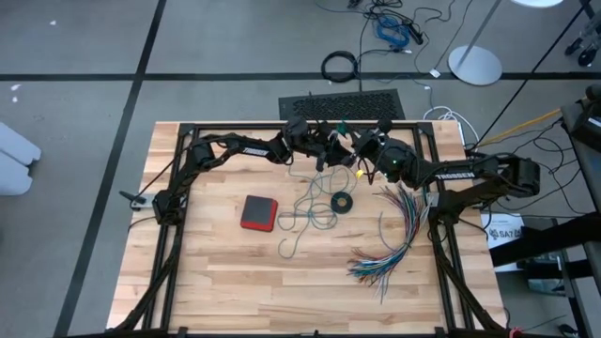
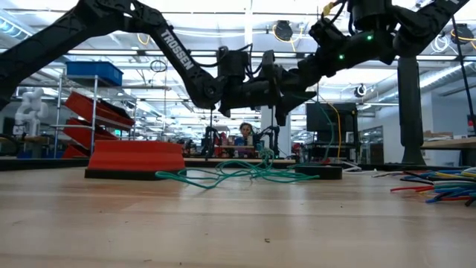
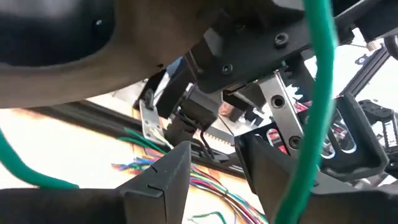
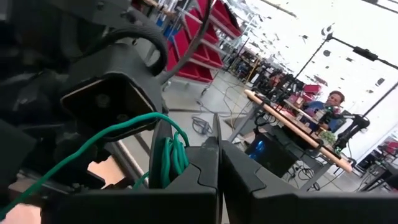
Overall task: Coiling cords
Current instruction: Coil the green wire cable on the spool
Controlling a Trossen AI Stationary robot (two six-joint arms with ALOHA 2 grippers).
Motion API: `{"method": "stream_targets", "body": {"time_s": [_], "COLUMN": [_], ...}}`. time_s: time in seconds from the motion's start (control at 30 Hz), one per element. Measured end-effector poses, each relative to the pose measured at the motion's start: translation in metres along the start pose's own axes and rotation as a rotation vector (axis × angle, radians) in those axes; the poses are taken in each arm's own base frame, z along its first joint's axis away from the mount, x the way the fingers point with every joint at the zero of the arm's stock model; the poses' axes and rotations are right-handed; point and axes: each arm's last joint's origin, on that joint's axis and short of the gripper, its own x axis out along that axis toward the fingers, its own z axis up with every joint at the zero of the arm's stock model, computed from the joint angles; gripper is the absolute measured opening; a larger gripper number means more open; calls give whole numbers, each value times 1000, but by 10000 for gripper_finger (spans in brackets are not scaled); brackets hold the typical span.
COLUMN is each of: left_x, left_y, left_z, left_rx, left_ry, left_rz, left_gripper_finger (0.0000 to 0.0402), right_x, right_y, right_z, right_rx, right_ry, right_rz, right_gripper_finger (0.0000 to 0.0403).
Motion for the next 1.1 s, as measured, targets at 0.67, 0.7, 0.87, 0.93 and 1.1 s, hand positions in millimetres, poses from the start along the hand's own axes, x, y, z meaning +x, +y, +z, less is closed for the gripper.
{"method": "stream_targets", "body": {"time_s": [0.67, 0.7, 0.87, 0.93, 1.1], "left_x": [-8, -7, -2, 0, 9], "left_y": [11, 11, 8, 6, -2], "left_z": [-24, -26, -43, -48, -59], "left_rx": [-224, -220, -231, -227, -201], "left_ry": [254, 266, 350, 378, 420], "left_rz": [-40, -26, 20, 32, 56], "left_gripper_finger": [169, 169, 169, 169, 169], "right_x": [-12, -13, -17, -19, -24], "right_y": [18, 18, 21, 22, 27], "right_z": [-22, -22, -28, -33, -40], "right_rx": [-177, -173, -154, -170, -167], "right_ry": [209, 212, 260, 298, 350], "right_rz": [236, 246, 334, 364, 483], "right_gripper_finger": [0, 0, 0, 0, 0]}}
